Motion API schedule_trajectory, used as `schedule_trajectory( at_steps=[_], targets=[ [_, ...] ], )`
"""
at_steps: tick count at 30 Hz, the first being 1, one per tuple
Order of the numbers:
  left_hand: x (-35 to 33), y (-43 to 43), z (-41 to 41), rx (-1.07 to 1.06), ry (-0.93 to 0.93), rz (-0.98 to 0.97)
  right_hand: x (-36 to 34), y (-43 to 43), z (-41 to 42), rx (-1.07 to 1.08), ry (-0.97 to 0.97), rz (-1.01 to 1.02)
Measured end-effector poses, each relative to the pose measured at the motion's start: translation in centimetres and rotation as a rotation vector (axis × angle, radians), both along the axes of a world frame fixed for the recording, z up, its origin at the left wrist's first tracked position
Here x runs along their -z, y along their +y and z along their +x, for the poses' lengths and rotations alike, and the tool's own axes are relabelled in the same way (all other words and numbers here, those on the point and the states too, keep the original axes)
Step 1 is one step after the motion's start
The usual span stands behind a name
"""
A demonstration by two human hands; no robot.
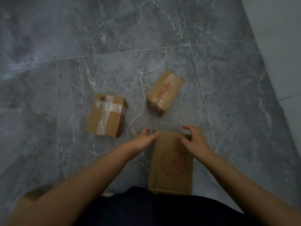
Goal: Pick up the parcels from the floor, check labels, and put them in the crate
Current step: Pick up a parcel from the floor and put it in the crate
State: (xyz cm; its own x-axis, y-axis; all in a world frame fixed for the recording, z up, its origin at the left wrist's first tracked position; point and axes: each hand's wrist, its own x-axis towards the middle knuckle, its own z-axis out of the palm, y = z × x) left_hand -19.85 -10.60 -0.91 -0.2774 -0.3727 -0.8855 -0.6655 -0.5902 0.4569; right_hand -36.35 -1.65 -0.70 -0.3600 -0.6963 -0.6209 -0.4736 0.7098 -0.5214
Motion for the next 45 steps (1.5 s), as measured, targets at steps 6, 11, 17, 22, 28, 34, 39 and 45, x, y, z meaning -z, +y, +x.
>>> schedule_trajectory(
  at_steps=[6,11,17,22,28,34,39,45],
  targets=[
    [1.9,2.2,-0.4,-0.145,0.091,0.266,0.6,0.0,0.8,0.407,-0.265,0.184],
    [-0.1,1.2,-0.9,-0.275,0.152,0.307,-2.1,-1.9,0.7,0.481,-0.299,0.118],
    [-14.7,-2.6,-0.2,-0.412,0.248,0.064,-16.6,-5.1,1.4,0.591,-0.251,-0.109],
    [-30.5,-5.2,0.4,-0.52,0.336,-0.146,-34.3,-6.8,2.5,0.611,-0.259,-0.358],
    [-51.4,-8.5,0.0,-0.492,0.564,-0.319,-55.6,-8.0,2.8,0.555,-0.256,-0.743],
    [-72.0,-11.1,0.6,-0.387,0.707,-0.579,-74.0,-9.1,2.9,0.391,-0.269,-1.106],
    [-83.3,-11.7,2.3,-0.354,0.801,-0.725,-81.5,-9.9,3.8,0.224,-0.259,-1.27],
    [-90.4,-10.4,4.5,-0.563,0.77,-0.881,-86.2,-10.7,5.3,-0.01,-0.023,-1.402]
  ],
)
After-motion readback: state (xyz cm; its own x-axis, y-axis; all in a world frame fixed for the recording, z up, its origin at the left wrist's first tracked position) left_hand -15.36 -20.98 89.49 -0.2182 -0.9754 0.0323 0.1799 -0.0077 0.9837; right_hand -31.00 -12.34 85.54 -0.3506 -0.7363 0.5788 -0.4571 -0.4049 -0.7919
